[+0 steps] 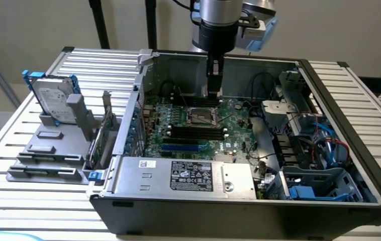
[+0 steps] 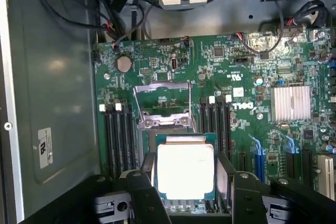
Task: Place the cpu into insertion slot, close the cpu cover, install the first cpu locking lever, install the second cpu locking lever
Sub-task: 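Place the cpu into insertion slot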
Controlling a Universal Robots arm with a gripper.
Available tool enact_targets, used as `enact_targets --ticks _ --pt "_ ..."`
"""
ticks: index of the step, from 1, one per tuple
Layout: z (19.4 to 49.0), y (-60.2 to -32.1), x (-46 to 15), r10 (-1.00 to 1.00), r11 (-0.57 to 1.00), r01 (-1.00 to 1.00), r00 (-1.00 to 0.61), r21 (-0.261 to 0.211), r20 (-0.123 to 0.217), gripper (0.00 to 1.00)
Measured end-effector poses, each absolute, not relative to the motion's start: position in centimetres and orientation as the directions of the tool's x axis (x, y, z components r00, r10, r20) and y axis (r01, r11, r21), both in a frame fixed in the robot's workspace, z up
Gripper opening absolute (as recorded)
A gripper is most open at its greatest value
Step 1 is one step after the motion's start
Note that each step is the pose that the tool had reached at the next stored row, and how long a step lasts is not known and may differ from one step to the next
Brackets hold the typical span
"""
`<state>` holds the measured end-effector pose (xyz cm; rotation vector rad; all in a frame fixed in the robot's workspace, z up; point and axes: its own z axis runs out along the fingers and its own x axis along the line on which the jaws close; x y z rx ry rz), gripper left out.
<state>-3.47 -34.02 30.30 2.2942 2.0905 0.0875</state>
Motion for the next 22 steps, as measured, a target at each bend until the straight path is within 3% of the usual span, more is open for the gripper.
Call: enact_targets --ticks 22 --pt "28.1 -33.6 -4.4 1.000 -0.024 0.998 0.023 0.065 0.019 0.55"
